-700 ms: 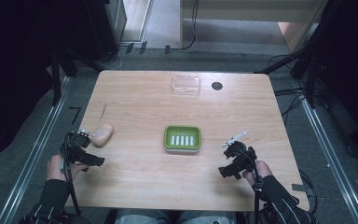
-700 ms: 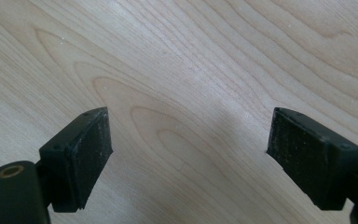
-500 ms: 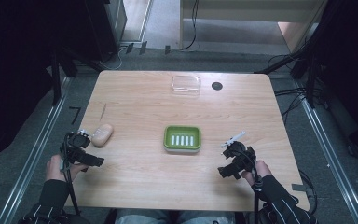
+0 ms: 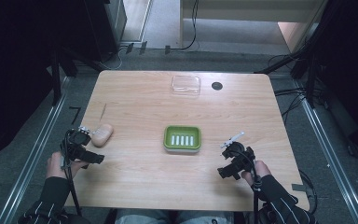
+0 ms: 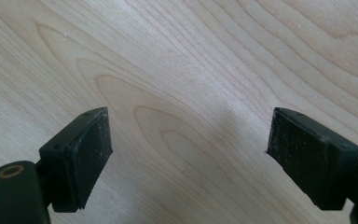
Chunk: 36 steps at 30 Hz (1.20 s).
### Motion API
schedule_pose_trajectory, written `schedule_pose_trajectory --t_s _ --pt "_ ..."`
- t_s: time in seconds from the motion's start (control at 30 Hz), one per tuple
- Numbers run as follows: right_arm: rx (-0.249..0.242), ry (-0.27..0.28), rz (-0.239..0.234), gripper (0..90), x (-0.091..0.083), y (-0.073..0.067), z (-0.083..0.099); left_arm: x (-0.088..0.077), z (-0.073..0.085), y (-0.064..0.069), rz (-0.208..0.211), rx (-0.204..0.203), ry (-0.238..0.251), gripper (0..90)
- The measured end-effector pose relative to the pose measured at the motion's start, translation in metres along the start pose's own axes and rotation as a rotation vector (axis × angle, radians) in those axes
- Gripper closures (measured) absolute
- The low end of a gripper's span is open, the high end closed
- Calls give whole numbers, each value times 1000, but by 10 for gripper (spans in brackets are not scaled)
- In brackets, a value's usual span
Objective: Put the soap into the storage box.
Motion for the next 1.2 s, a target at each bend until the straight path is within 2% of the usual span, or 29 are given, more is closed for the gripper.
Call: schedule_pose_trajectory --t_s 0.4,0.93,1.2 --pt "-3 -1 -5 141 0 -1 0 -2 -7 -3 -11 3 15 32" --pt "-4 -3 -1 141 0 -2 -1 -5 -29 -2 17 9 69 33" --pt "-9 -3 1 141 0 -1 0 -3 -41 1 20 29 73 33"
Point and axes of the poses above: each handheld gripper's, and its own axes: x roughly forward along the jaws, z roughly out of its underside, y roughly to its right, the point moved 6 cm from there along x, roughly forward along the jaws, and after that the axes turned 5 degrees about -x, right-handed, at the moved point
